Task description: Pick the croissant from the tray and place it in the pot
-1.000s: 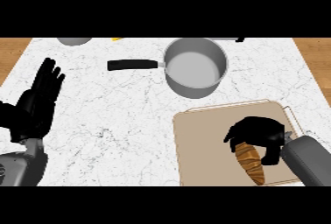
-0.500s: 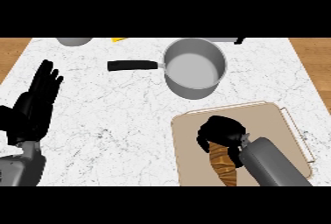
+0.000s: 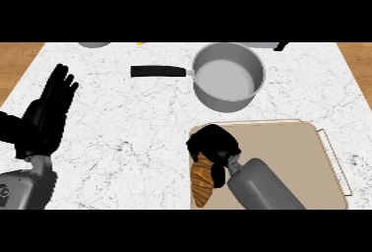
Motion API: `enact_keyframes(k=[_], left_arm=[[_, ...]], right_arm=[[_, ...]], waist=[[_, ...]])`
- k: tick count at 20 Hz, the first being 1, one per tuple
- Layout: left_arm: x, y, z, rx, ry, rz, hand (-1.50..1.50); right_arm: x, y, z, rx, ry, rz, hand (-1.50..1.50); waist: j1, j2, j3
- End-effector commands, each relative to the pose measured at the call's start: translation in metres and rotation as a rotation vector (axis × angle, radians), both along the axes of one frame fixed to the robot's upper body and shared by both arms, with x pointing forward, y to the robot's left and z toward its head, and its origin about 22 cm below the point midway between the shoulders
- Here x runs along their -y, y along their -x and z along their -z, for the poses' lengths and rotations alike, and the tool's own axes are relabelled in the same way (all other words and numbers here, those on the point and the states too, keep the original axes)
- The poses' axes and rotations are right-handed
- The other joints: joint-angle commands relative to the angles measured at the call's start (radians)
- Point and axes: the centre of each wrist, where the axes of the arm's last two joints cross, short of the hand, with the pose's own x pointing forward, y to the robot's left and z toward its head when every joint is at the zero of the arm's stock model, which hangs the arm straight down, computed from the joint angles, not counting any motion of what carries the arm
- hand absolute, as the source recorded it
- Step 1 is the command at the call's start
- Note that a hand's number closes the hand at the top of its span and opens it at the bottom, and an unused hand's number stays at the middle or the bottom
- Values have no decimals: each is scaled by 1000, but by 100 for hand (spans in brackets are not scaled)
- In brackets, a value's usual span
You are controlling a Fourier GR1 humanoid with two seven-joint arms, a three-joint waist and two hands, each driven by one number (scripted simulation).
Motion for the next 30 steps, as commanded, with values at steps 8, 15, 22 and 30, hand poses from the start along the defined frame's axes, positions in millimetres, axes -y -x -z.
enact_keyframes(k=[8, 15, 22, 30], left_arm=[[9, -5, 5, -27, 7, 30, 0], [10, -12, -8, 21, -23, 34, 0], [9, -15, -1, 12, -7, 26, 0], [-2, -10, -7, -3, -12, 21, 0]], right_arm=[[-46, 14, -85, 359, -423, 495, 150], [-89, 26, -128, 570, -564, 715, 150], [-125, 10, -171, 625, -554, 881, 150], [-111, -31, -146, 585, -623, 963, 150]], waist=[[33, -6, 9], [38, -2, 5], [26, 10, 4], [14, 17, 6]])
